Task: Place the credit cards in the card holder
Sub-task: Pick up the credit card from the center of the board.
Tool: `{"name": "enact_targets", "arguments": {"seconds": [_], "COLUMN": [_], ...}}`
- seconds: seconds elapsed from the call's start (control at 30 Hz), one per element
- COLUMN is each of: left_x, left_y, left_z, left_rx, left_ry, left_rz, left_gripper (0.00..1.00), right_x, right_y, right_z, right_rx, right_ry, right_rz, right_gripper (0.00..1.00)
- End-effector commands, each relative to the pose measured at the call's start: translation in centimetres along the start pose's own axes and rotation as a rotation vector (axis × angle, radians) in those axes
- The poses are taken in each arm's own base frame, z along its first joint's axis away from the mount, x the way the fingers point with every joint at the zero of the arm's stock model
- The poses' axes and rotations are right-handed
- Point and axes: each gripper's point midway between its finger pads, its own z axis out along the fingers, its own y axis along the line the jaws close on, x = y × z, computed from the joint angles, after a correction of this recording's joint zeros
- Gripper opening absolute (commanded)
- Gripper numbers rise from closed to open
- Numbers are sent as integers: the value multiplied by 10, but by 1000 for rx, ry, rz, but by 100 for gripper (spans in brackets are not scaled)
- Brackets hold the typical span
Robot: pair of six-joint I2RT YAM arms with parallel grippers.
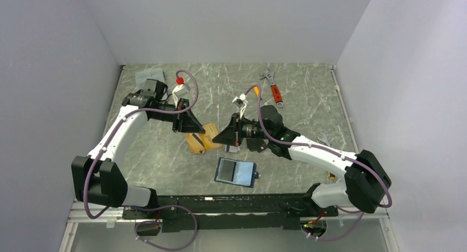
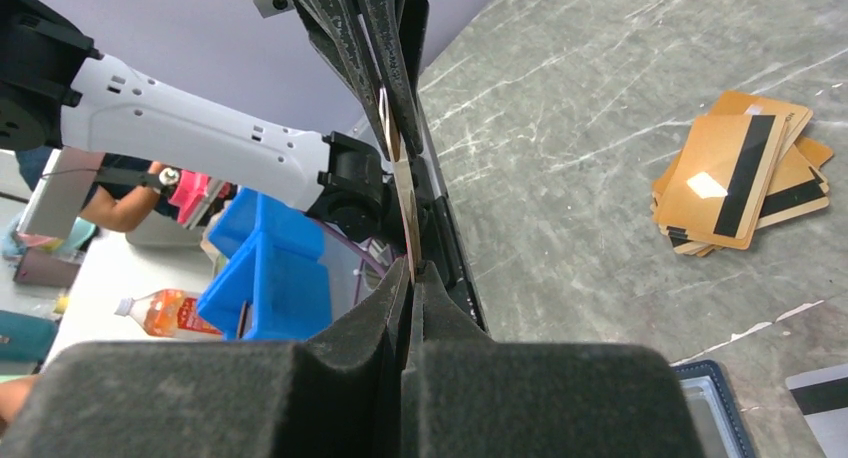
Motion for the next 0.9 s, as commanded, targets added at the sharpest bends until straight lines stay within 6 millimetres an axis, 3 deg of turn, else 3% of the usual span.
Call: {"name": "enact_targets", "arguments": {"seconds": [0.0, 0.1, 0.13, 0.37, 0.63, 0.73, 0.87], "left_x": [1, 0, 0, 0, -1, -2, -3], "left_y": [3, 0, 0, -2, -6, -8, -10], "left_z": [-4, -4, -4, -5, -6, -6, -6], "left_rx": [-15, -6, -5, -4, 10, 17, 28], "left_ry": [14, 13, 14, 18, 14, 10, 8], "left_rz": [1, 4, 4, 4, 13, 16, 11], "left_gripper": [0, 0, 0, 0, 0, 0, 0], "right_x": [-41, -44, -46, -63, -49, -47, -45], "right_y": [21, 24, 24, 24, 2, 2, 8], "right_z": [-9, -6, -5, -5, 5, 5, 7], "right_rx": [-72, -103, -111, -126, -76, -76, -128], "right_ry": [-143, -137, -140, -160, -87, -75, -63], "right_rz": [-57, -40, -35, -34, -35, -42, -24], "right_gripper": [3, 24, 26, 28, 42, 42, 35]}}
